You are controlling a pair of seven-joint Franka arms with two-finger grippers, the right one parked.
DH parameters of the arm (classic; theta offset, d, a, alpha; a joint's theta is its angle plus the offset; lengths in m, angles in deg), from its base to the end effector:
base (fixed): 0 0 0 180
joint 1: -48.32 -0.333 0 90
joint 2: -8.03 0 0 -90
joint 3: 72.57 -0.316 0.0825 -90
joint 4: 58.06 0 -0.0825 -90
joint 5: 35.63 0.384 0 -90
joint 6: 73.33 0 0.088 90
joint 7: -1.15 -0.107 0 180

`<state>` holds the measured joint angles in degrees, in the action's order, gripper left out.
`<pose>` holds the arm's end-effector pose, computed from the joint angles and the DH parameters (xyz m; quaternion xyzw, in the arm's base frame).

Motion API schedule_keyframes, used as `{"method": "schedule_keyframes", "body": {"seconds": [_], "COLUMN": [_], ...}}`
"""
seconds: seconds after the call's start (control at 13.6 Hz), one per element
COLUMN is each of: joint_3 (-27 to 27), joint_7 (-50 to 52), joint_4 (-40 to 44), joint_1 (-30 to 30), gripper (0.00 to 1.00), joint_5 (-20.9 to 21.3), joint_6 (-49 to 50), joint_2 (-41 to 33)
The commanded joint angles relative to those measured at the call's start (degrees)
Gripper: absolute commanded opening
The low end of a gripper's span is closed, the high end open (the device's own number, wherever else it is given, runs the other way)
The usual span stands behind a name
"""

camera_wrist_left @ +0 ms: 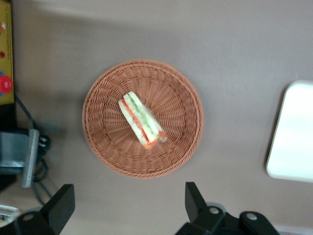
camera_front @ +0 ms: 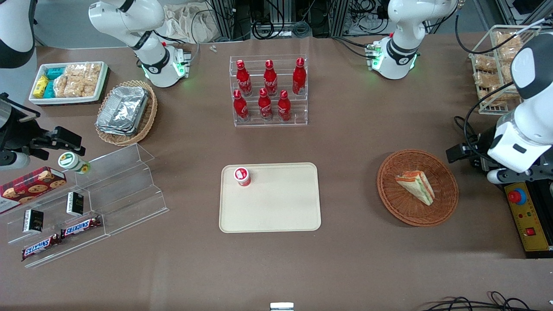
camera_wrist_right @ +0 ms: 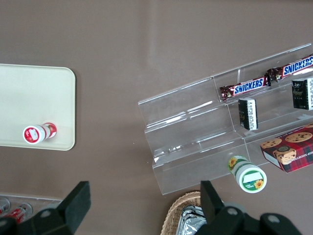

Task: Place sandwich from basket to tray
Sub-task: 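Lower the open left gripper over the wrapped sandwich in the wicker basket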

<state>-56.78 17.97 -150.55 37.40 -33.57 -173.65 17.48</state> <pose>0.6087 -0.0378 0.5264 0.9947 0.1022 -0.0117 0.0026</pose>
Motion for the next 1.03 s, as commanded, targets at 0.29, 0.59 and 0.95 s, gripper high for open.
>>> {"method": "schedule_keyframes", "body": {"seconds": [0.29,0.59,0.95], "joint_3": [-0.41,-0.58,-0.67], "joint_7": [19.70,27.46,31.25], "joint_4": [-15.86,-21.94,-23.97], "joint_1": [0.11,0.02,-0.07], "gripper": [1.00,1.00,1.00], "joint_5": [0.22,0.84,4.88], "joint_6": [-18.14,-27.37,-31.69], "joint_2": [0.21,3.19,7.16]}}
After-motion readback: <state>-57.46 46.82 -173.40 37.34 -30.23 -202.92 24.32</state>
